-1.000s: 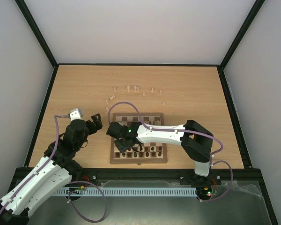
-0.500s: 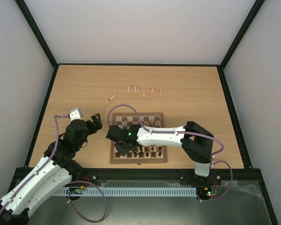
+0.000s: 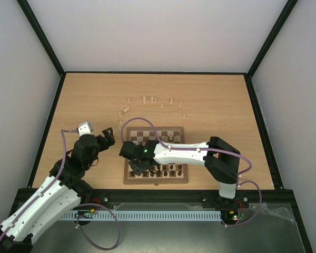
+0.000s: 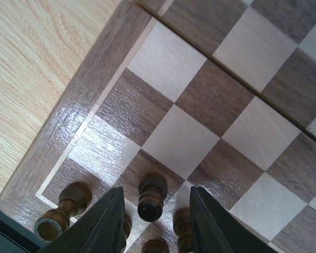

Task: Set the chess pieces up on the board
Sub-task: Move the chess piece to the chessboard, then pick up the chess piece from the chessboard.

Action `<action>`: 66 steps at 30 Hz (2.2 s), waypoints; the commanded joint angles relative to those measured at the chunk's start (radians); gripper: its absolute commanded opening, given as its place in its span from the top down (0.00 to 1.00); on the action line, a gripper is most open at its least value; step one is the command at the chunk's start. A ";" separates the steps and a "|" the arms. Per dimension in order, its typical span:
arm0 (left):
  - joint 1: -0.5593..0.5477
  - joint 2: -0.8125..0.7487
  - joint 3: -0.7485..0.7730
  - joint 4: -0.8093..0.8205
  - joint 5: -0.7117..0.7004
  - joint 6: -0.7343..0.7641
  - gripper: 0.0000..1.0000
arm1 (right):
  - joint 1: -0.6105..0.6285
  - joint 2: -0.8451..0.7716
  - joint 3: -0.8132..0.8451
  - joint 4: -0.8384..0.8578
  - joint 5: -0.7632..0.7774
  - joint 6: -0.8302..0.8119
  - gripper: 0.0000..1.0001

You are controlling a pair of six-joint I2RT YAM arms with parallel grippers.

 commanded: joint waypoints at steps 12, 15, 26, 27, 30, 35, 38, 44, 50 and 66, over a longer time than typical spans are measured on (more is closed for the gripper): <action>0.005 -0.005 0.018 -0.014 -0.020 0.003 0.00 | -0.133 -0.182 -0.025 -0.082 0.080 -0.070 0.62; 0.006 -0.005 0.017 -0.013 -0.019 0.003 0.00 | -0.193 -0.205 -0.068 -0.069 0.067 -0.097 0.62; 0.005 -0.004 0.015 -0.009 -0.018 0.007 0.01 | -0.388 -0.220 -0.141 -0.016 -0.016 -0.202 0.62; 0.005 -0.004 0.015 -0.007 -0.017 0.007 0.01 | -0.392 -0.216 -0.138 -0.015 -0.023 -0.210 0.62; 0.005 -0.002 0.013 -0.005 -0.020 0.007 0.00 | -0.398 -0.199 -0.133 -0.017 -0.036 -0.223 0.63; 0.005 -0.006 0.010 -0.007 -0.021 0.007 0.01 | -0.401 -0.159 -0.138 -0.005 -0.055 -0.239 0.66; 0.005 -0.005 0.009 -0.007 -0.023 0.006 0.00 | -0.402 -0.139 -0.144 0.004 -0.067 -0.247 0.67; 0.005 -0.002 0.007 -0.007 -0.024 0.005 0.00 | -0.403 -0.110 -0.150 0.017 -0.074 -0.263 0.67; 0.005 0.001 0.007 -0.006 -0.027 0.007 0.00 | -0.409 -0.085 -0.143 0.021 -0.076 -0.272 0.67; 0.006 0.004 0.004 -0.003 -0.032 0.004 0.00 | -0.427 -0.073 -0.166 0.034 -0.078 -0.280 0.68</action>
